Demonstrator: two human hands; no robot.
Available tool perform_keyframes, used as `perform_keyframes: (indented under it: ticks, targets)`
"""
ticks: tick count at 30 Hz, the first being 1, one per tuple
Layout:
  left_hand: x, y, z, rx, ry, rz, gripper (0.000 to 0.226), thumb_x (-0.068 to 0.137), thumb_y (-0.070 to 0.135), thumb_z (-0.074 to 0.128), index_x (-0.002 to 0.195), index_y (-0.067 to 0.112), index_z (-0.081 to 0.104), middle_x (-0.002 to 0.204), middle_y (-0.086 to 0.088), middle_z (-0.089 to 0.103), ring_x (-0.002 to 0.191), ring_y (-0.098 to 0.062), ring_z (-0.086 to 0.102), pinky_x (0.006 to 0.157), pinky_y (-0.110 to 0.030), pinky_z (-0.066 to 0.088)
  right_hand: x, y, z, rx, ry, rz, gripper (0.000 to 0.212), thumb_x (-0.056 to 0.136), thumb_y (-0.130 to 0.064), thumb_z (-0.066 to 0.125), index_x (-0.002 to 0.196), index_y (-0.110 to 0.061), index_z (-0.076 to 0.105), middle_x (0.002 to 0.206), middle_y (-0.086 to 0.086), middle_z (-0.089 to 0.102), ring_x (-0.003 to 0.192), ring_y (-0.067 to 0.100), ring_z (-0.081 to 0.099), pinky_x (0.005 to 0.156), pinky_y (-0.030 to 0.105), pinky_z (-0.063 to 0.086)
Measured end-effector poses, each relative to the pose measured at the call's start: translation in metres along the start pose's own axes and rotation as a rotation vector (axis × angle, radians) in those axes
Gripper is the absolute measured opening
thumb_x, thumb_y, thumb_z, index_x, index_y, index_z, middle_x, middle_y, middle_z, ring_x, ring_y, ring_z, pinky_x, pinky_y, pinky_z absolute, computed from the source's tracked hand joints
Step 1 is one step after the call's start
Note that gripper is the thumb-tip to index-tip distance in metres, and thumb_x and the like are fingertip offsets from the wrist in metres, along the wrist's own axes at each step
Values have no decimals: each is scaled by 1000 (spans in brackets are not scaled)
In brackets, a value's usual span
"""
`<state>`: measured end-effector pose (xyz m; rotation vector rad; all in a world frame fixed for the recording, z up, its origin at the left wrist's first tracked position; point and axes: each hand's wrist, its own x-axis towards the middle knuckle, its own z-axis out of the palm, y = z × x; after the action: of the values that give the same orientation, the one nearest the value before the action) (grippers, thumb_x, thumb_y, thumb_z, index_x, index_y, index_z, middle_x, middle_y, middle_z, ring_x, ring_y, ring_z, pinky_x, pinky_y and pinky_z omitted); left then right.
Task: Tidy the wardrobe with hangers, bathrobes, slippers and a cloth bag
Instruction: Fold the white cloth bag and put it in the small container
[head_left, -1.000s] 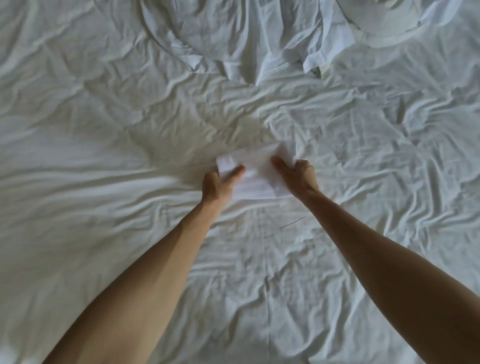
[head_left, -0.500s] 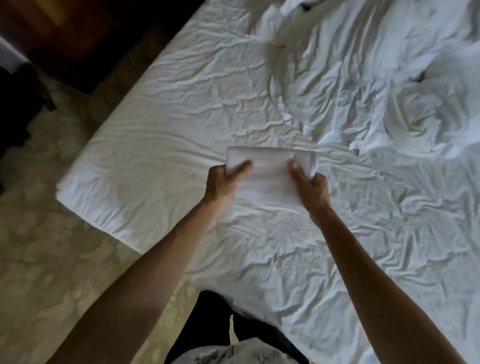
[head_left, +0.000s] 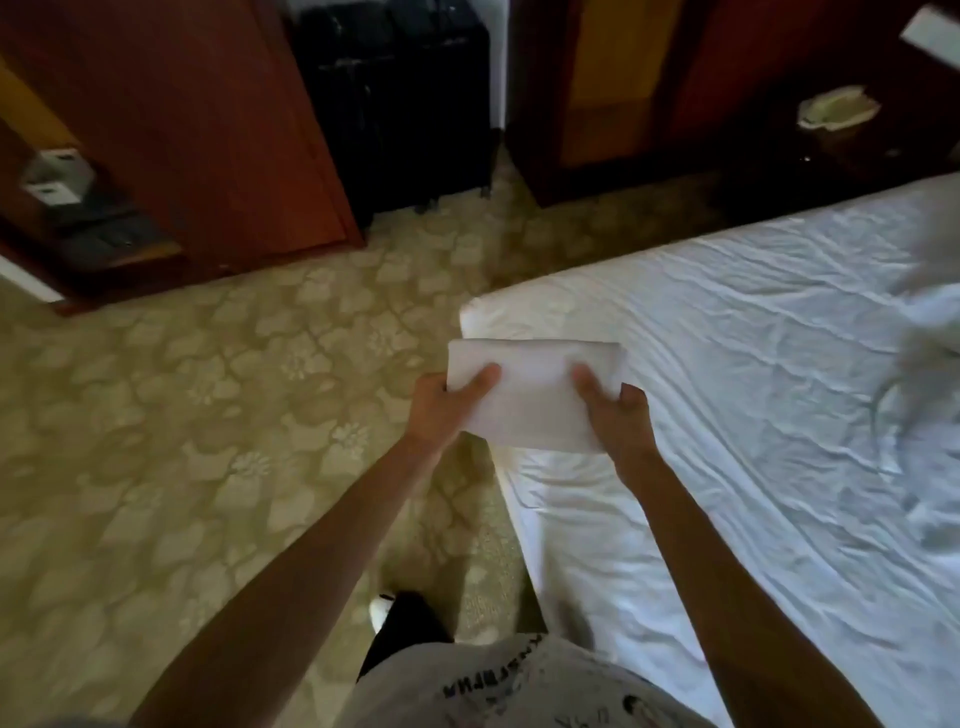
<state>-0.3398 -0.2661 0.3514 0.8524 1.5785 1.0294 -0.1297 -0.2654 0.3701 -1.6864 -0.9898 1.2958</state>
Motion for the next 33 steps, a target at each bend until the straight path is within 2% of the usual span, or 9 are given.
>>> perform_keyframes:
  ticks: [3, 5, 10, 14, 18, 23, 28, 31, 33]
  targets:
    - [18, -5, -112, -45, 154, -34, 38, 79, 42, 84, 79, 5, 77, 72, 3, 73, 65, -6, 69, 56, -22, 54, 4, -32, 121, -93, -147, -32, 36, 88, -51, 69, 81, -15, 70, 76, -3, 70, 71, 8, 66, 56, 17, 48]
    - [32, -9, -187, -68, 246, -52, 35, 79, 42, 84, 77, 8, 78, 67, 8, 72, 63, -4, 69, 56, -20, 53, 7, -47, 204, -153, -236, -56, 40, 87, -54, 67, 89, -15, 69, 83, -2, 71, 77, 9, 66, 58, 19, 47]
    - [55, -24, -347, -101, 415, -61, 36, 81, 39, 83, 59, 16, 66, 47, 16, 56, 47, 4, 53, 46, -14, 39, 7, -75, 386, -297, -417, -101, 49, 87, -61, 63, 108, -17, 64, 102, 1, 64, 86, 16, 59, 76, 26, 45]
    - [74, -34, -442, -125, 572, -120, 40, 77, 50, 83, 68, 14, 70, 62, 10, 64, 57, -1, 60, 49, -18, 45, 5, -93, 502, -324, -537, -157, 32, 90, -46, 69, 86, -14, 69, 75, -7, 66, 73, 13, 64, 54, 14, 45]
    - [110, -41, -519, -133, 657, -156, 55, 74, 57, 82, 78, 4, 74, 73, -1, 71, 69, -14, 68, 59, -32, 52, 25, -106, 599, -391, -619, -187, 35, 86, -48, 74, 72, -16, 70, 67, -8, 69, 65, 10, 66, 61, 24, 47]
    - [196, -34, -605, -171, 739, -159, 63, 74, 55, 84, 82, -6, 73, 73, -2, 65, 68, -15, 62, 61, -34, 49, 79, -135, 723, -428, -700, -210, 34, 85, -48, 74, 77, -15, 72, 74, -1, 72, 71, 16, 69, 62, 28, 52]
    - [305, 4, -692, -238, 820, -170, 46, 74, 52, 85, 77, 7, 75, 78, -4, 73, 73, -15, 68, 65, -36, 56, 153, -189, 863, -452, -743, -246, 35, 82, -50, 76, 79, -15, 72, 82, 0, 74, 81, 18, 71, 72, 33, 55]
    - [359, 33, -744, -257, 855, -176, 41, 74, 51, 85, 74, 12, 73, 86, -9, 77, 79, -19, 73, 73, -43, 60, 185, -235, 937, -480, -788, -258, 34, 84, -48, 75, 88, -15, 70, 83, -2, 69, 79, 16, 66, 69, 30, 49]
    - [392, 51, -777, -270, 871, -171, 41, 75, 49, 85, 73, 11, 71, 81, -5, 74, 77, -18, 72, 71, -39, 60, 206, -261, 984, -504, -823, -272, 34, 85, -48, 74, 90, -14, 68, 81, -5, 66, 77, 15, 63, 69, 30, 48]
